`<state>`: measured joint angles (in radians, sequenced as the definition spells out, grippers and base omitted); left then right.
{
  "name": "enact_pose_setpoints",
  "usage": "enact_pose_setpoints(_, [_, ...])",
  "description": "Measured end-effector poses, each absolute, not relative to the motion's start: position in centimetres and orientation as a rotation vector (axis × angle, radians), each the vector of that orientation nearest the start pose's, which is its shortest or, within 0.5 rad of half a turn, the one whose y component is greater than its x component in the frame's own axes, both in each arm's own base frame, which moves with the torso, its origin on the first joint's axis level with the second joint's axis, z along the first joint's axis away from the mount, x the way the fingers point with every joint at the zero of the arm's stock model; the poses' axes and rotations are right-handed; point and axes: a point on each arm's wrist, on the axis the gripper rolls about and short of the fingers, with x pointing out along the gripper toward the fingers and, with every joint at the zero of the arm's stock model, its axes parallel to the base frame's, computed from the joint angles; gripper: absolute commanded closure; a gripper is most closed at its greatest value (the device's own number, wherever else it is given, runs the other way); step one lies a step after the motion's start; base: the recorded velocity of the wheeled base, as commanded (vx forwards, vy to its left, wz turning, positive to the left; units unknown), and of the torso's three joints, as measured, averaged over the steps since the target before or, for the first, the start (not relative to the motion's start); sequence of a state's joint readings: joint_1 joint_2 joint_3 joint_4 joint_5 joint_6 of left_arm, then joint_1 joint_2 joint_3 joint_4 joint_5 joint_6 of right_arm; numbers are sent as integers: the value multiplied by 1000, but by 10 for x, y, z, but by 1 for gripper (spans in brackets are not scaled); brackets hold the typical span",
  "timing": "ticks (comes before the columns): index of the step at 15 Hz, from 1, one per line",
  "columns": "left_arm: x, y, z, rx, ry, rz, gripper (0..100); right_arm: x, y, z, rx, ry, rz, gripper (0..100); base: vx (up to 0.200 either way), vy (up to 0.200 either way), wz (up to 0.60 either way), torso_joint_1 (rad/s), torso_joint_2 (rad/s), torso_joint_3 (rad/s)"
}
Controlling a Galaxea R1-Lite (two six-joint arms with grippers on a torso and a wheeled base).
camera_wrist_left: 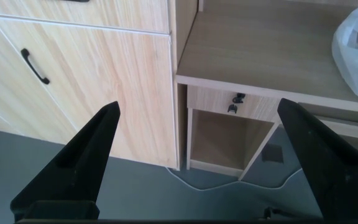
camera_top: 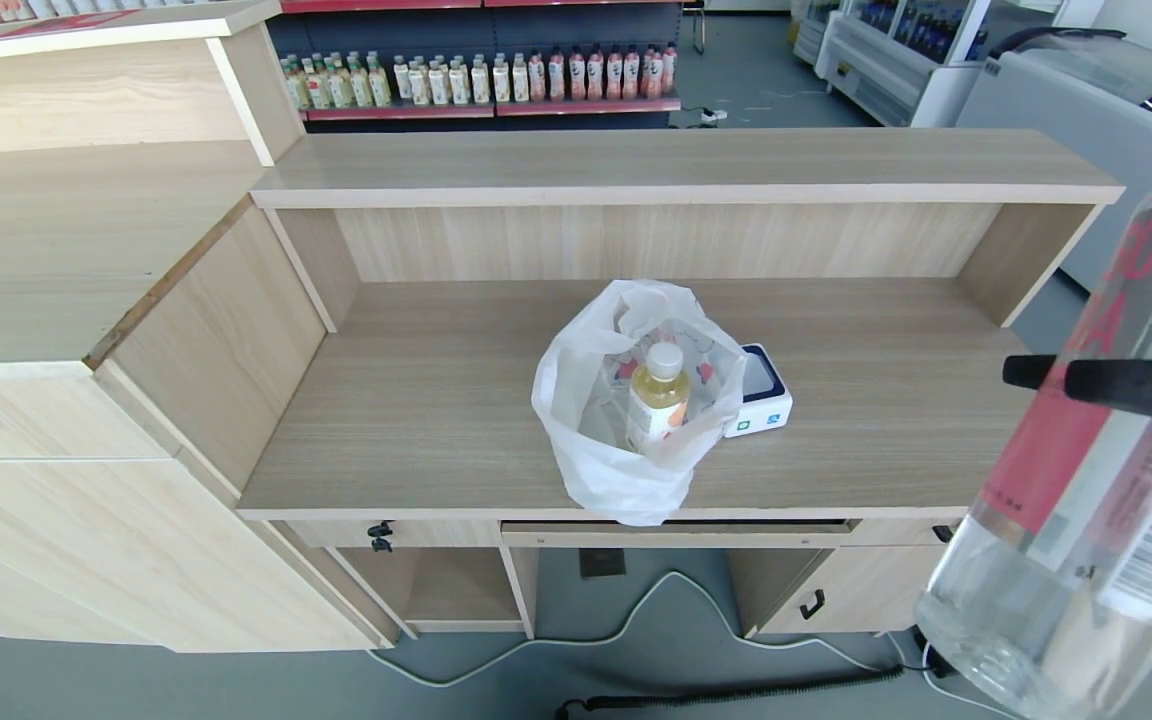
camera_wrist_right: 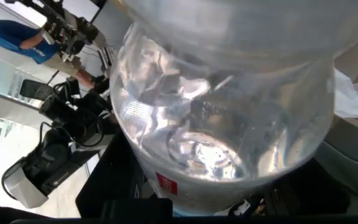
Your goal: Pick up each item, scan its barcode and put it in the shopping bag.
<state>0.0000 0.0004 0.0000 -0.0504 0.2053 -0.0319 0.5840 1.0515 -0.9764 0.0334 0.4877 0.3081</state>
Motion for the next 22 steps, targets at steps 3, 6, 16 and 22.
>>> enact_pose_setpoints(3, [-23, 5, 81, -37, -53, 204, 0, 106, 77, 308, 291, 301, 1045, 100, 0, 0, 0, 0, 0, 0])
enact_pose_setpoints(6, [-23, 5, 81, -37, -53, 204, 0, 105, 74, 308, 294, 303, 1082, 100, 0, 0, 0, 0, 0, 0])
enact_pose_setpoints(16, [-23, 5, 81, -37, -53, 204, 0, 88, 67, 296, 189, 360, 1108, 100, 0, 0, 0, 0, 0, 0])
enact_pose_setpoints(22, [-23, 5, 81, -37, -53, 204, 0, 86, 66, 305, 190, 324, 1111, 100, 0, 0, 0, 0, 0, 0])
